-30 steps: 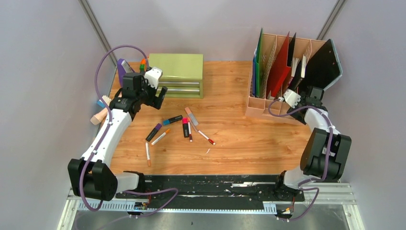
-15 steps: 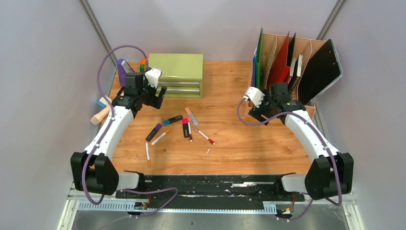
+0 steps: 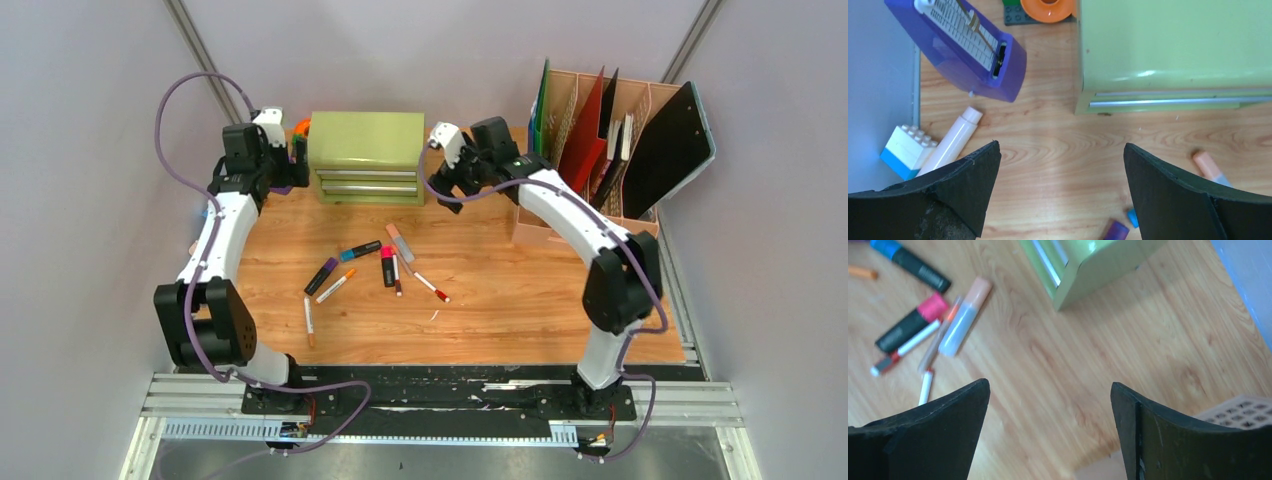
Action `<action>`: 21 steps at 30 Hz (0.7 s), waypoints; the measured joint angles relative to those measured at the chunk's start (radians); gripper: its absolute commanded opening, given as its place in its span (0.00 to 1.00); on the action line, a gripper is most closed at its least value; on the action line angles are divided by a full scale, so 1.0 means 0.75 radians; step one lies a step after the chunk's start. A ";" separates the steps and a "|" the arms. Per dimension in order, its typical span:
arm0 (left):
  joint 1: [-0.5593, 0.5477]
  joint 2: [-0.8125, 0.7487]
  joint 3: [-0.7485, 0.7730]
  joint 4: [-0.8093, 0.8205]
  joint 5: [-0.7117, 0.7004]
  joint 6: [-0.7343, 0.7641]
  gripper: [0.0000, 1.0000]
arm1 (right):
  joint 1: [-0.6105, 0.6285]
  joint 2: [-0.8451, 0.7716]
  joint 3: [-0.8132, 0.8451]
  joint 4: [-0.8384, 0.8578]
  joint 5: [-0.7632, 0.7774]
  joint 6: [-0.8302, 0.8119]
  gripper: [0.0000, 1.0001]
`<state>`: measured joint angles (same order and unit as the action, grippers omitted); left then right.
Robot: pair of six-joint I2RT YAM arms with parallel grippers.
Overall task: Organize the desk
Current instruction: Move the storage box to the center of the board.
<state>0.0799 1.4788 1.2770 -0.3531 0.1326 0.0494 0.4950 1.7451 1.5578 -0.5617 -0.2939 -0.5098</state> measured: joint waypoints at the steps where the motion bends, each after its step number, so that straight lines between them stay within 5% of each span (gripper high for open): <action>1: 0.003 0.012 0.011 0.007 0.004 -0.013 1.00 | 0.006 0.051 0.053 0.011 0.001 0.028 0.93; 8: 0.001 0.182 0.195 0.065 0.075 -0.136 1.00 | 0.008 0.418 0.427 0.074 0.031 0.203 0.94; 21: 0.002 0.532 0.393 0.250 0.210 -0.399 1.00 | 0.008 0.781 0.761 0.110 0.017 0.340 0.94</action>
<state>0.0811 1.8778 1.5715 -0.1654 0.2901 -0.2497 0.5011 2.3306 2.1288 -0.4789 -0.2813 -0.2546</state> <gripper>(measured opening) 0.999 0.956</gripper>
